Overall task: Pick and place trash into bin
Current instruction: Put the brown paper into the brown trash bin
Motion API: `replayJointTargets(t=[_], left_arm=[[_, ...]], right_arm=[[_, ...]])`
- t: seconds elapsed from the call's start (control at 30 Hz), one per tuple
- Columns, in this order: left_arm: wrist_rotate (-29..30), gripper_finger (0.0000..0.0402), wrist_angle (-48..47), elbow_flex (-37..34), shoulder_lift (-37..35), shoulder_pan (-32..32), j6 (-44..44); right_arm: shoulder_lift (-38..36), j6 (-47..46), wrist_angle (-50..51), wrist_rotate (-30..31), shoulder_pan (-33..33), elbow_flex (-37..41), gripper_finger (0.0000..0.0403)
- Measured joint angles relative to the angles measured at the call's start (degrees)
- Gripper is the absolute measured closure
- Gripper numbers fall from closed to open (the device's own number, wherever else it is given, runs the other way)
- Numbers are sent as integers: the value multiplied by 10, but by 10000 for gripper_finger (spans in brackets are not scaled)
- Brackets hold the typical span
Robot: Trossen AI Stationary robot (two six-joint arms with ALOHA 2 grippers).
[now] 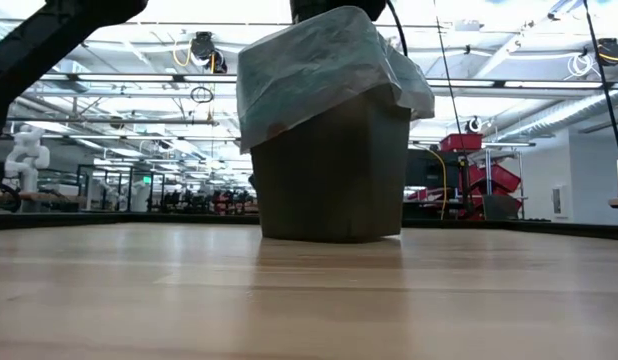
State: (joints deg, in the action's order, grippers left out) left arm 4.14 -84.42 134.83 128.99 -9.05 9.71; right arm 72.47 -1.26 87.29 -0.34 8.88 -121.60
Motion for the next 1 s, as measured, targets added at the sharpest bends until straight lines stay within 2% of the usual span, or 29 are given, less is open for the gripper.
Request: replayJointTargets(t=[0.13, 0.3, 0.47, 0.6, 1.0], left_arm=[[-6, 401, 1, 2, -15, 7, 1], [-69, 401, 8, -1, -47, 9, 34], [-94, 401, 42, 0, -75, 9, 54], [-95, 401, 71, 0, -77, 12, 63], [-67, 401, 38, 2, -22, 15, 57]], right_arm=[[0, 0, 0, 0, 0, 0, 303], [0, 1, 0, 0, 0, 0, 303], [0, 5, 0, 0, 0, 0, 303], [0, 5, 0, 0, 0, 0, 303], [0, 4, 0, 0, 0, 0, 303]])
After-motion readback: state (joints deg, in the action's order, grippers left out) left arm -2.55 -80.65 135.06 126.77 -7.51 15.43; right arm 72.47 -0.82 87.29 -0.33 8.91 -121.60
